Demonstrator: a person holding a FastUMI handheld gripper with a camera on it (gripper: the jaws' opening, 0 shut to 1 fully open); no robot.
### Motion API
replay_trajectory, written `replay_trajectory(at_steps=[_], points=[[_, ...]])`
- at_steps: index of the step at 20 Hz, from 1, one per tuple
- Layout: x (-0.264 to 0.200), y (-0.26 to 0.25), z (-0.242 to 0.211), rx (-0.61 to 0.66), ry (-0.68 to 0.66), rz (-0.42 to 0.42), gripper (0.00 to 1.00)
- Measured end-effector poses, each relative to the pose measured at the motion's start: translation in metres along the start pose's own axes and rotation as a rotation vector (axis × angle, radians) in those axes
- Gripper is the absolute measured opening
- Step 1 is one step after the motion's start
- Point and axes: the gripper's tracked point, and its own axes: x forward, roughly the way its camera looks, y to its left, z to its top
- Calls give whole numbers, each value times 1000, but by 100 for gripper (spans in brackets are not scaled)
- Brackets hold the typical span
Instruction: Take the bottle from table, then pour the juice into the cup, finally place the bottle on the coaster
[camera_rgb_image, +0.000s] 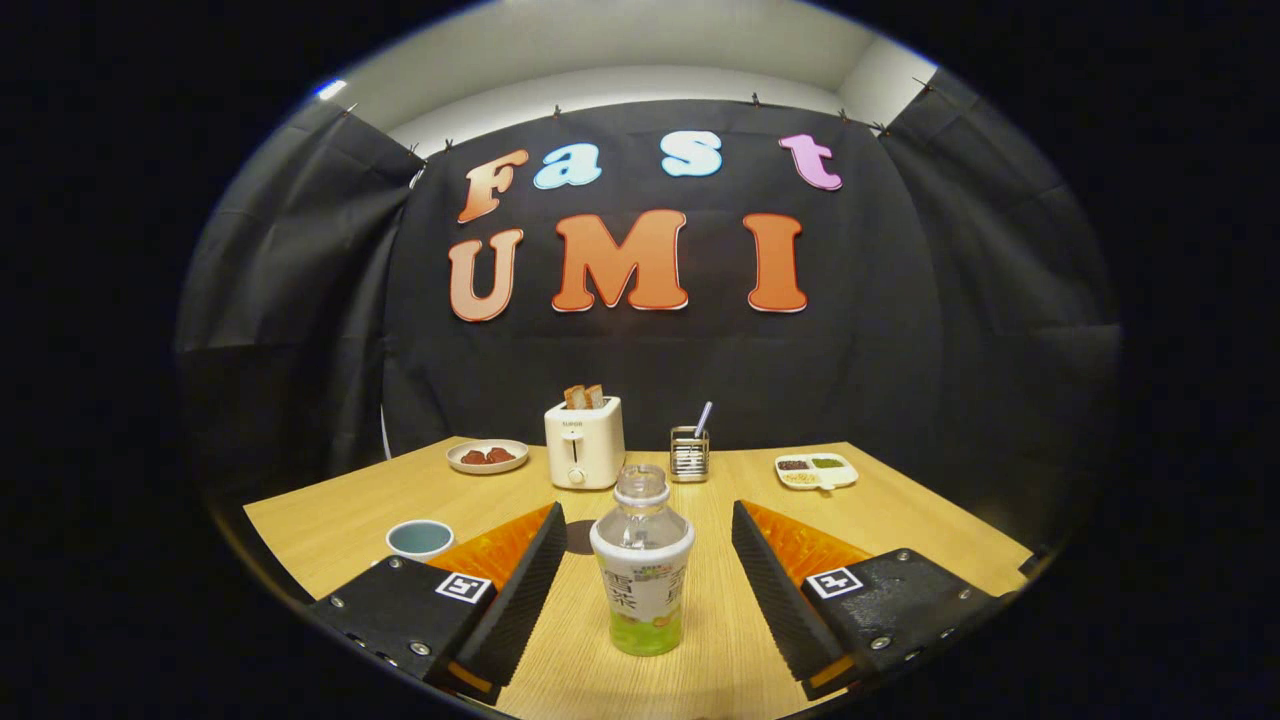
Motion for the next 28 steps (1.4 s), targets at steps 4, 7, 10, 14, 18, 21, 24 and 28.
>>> replay_trajectory(at_steps=[4,7,10,14,18,21,24,28], points=[[16,2,-27,-15,33,-24,98],[25,0,-50,-41,73,-50,95],[32,1,-65,-34,103,-59,88],[41,-2,-81,-31,139,-91,75],[43,1,-80,-29,149,-89,64],[44,8,-71,-120,138,-81,60],[46,12,-59,-249,110,-96,60],[49,27,-52,-405,98,-89,60]])
